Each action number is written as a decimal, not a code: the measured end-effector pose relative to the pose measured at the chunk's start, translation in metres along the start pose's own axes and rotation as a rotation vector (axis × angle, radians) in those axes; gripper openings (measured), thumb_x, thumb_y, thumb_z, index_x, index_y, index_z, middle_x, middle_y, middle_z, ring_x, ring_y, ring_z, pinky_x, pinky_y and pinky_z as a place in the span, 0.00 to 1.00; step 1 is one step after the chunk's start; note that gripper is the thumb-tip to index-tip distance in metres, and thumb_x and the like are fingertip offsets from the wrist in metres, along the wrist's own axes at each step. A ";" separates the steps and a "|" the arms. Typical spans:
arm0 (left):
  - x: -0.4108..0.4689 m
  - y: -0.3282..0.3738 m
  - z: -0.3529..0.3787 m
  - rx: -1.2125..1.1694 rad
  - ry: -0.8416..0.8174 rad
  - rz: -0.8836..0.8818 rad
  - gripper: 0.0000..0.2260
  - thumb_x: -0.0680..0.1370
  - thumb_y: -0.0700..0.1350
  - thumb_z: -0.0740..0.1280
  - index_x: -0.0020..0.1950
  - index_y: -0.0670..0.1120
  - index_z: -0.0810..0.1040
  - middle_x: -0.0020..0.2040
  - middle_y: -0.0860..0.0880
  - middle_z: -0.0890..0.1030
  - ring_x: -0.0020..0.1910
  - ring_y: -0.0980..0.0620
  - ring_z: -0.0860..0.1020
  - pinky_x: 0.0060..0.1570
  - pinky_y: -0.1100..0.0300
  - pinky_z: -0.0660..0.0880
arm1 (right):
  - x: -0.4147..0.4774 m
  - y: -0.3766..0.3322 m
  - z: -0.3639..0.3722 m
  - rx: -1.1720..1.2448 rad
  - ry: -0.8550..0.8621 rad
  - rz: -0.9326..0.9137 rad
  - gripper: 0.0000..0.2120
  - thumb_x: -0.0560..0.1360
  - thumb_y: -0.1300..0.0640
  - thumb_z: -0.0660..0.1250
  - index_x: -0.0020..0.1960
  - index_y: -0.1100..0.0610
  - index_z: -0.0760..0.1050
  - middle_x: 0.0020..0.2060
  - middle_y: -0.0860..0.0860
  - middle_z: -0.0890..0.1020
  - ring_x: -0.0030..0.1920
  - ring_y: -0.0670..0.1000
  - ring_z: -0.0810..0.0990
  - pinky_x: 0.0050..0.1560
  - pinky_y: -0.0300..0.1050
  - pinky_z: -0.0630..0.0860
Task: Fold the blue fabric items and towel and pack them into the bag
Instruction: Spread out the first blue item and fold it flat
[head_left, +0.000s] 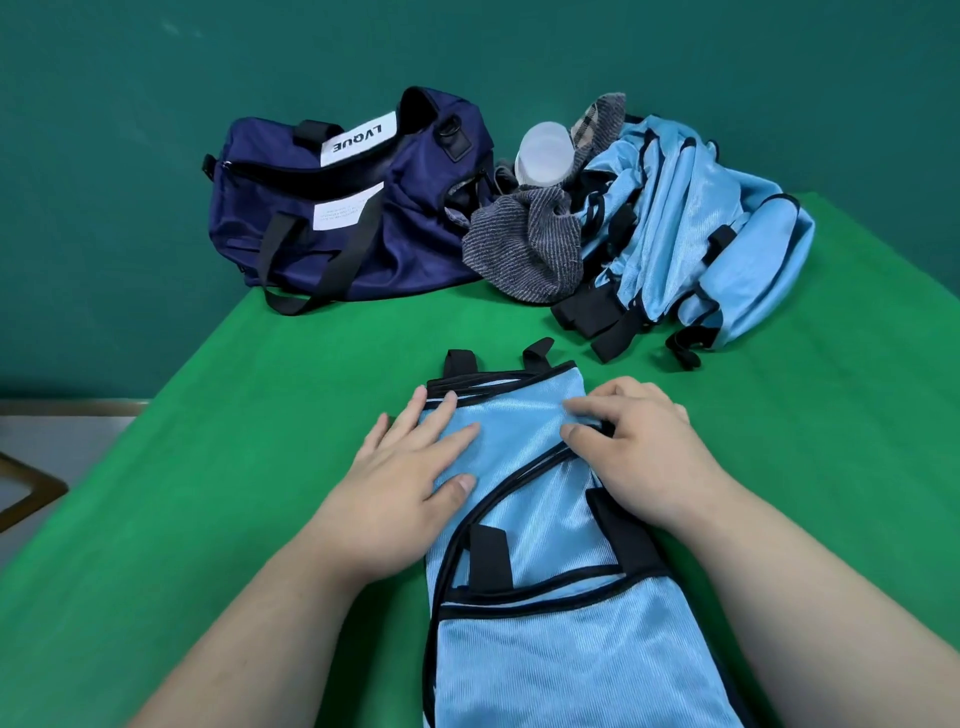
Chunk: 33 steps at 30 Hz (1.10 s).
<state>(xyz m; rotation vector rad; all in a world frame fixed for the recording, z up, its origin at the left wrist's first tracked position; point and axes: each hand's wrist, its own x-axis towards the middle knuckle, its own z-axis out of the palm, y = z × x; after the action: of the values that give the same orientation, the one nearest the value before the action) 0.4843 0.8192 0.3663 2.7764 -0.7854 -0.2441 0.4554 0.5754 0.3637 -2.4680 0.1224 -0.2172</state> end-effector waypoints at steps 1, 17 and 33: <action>0.000 0.000 0.000 0.015 -0.001 -0.009 0.24 0.84 0.58 0.51 0.80 0.61 0.50 0.79 0.62 0.37 0.74 0.61 0.28 0.76 0.54 0.33 | 0.000 0.001 0.000 -0.023 -0.010 0.002 0.17 0.79 0.44 0.64 0.67 0.44 0.77 0.54 0.40 0.72 0.61 0.44 0.64 0.62 0.42 0.54; 0.004 0.005 0.003 0.001 0.120 -0.222 0.36 0.77 0.69 0.52 0.81 0.58 0.46 0.80 0.51 0.34 0.78 0.53 0.34 0.78 0.51 0.40 | 0.000 -0.005 -0.001 -0.230 -0.108 0.044 0.27 0.79 0.34 0.53 0.76 0.41 0.63 0.76 0.47 0.61 0.76 0.52 0.54 0.73 0.54 0.51; -0.003 0.001 0.008 -0.019 0.202 -0.076 0.25 0.80 0.61 0.53 0.77 0.57 0.63 0.79 0.61 0.56 0.76 0.61 0.51 0.73 0.59 0.44 | -0.001 0.001 0.004 -0.085 -0.110 -0.194 0.17 0.81 0.56 0.63 0.70 0.52 0.75 0.77 0.44 0.64 0.78 0.47 0.59 0.77 0.53 0.55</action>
<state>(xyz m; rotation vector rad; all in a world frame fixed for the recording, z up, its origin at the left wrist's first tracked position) 0.4795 0.8181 0.3595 2.7602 -0.6252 0.0155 0.4552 0.5767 0.3601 -2.5707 -0.1584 -0.1612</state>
